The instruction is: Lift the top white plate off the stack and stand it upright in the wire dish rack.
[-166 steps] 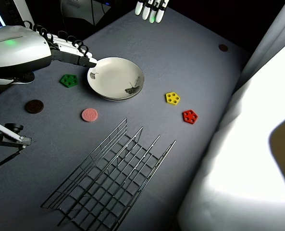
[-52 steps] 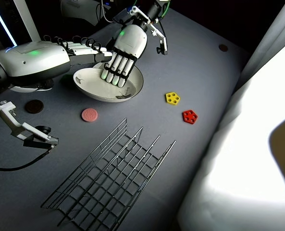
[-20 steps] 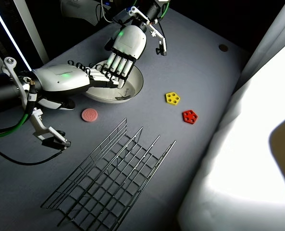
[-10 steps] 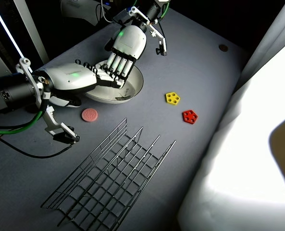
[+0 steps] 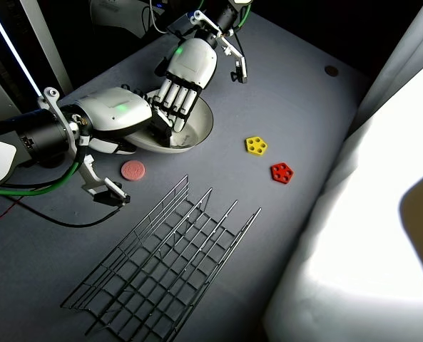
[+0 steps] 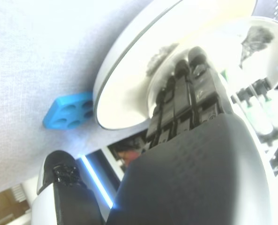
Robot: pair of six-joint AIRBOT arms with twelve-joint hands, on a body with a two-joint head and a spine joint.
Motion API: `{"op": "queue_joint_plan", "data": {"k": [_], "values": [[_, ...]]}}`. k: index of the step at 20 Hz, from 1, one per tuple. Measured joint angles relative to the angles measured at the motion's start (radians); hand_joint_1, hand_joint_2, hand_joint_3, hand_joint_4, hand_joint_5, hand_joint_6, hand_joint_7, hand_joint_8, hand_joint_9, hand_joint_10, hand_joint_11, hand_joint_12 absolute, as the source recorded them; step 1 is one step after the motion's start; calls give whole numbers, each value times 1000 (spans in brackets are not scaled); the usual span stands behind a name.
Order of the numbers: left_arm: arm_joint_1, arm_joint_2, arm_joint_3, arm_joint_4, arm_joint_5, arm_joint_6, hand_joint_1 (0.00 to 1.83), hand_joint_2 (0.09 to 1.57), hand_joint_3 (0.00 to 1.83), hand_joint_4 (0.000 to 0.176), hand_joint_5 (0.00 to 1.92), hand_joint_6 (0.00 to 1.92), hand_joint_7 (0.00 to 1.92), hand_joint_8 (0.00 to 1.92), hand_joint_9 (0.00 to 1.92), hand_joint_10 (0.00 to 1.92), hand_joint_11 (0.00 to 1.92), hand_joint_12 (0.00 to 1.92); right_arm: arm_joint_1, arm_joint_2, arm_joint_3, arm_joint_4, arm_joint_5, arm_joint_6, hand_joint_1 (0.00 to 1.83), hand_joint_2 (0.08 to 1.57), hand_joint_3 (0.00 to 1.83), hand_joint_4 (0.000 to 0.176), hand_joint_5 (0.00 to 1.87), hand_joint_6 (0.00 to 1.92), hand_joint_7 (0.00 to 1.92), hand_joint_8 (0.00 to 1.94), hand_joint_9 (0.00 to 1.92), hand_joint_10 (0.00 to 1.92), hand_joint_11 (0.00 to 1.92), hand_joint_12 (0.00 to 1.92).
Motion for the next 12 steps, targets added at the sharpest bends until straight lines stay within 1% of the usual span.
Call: {"op": "queue_joint_plan", "data": {"k": [1, 2, 6, 8, 10, 11, 12], "values": [[-2, 1, 0, -3, -1, -3, 226, 866, 0, 0, 93, 1, 102, 0, 131, 0, 134, 40, 6, 3, -7, -2, 1, -4, 1394, 1046, 0, 0, 1050, 915, 1099, 575, 1166, 813, 1290, 247], [-12, 2, 1, -3, 0, -10, 223, 868, 0, 0, 90, 0, 105, 1, 134, 1, 133, 39, 16, 6, -15, -2, -6, -1, 1400, 1029, 0, 0, 1069, 830, 1129, 550, 1239, 714, 1345, 203], [-39, 14, 16, 12, -1, -48, 220, 869, 0, 0, 89, 0, 106, 1, 135, 1, 133, 38, 68, 9, -40, 22, -44, 24, 1400, 1027, 0, 0, 1071, 821, 1132, 549, 1249, 699, 1354, 195], [-58, 27, 35, -4, 0, -79, 229, 868, 0, 0, 99, 4, 111, 3, 133, 2, 134, 38, 104, 16, -51, 37, -55, 45, 1401, 1023, 0, 0, 1092, 801, 1130, 551, 1260, 668, 1351, 153], [-71, 41, 47, -12, -4, -105, 232, 868, 0, 0, 100, 3, 111, 2, 133, 2, 135, 38, 121, 21, -51, 36, -57, 73, 1402, 1022, 0, 0, 1093, 801, 1131, 548, 1262, 662, 1352, 146], [-77, 55, 60, -35, -13, -127, 220, 863, 0, 0, 105, 5, 114, 3, 144, 6, 154, 46, 137, 24, -51, 35, -60, 92, 1499, 1011, 0, 0, 1090, 744, 1202, 324, 1303, 434, 1037, 1233], [-84, 63, 64, -40, -15, -136, 231, 861, 0, 0, 117, 8, 127, 7, 159, 10, 166, 50, 149, 27, -51, 34, -60, 103, 1502, 1014, 1, 0, 1067, 799, 1221, 276, 1282, 452, 1033, 1257]]}}
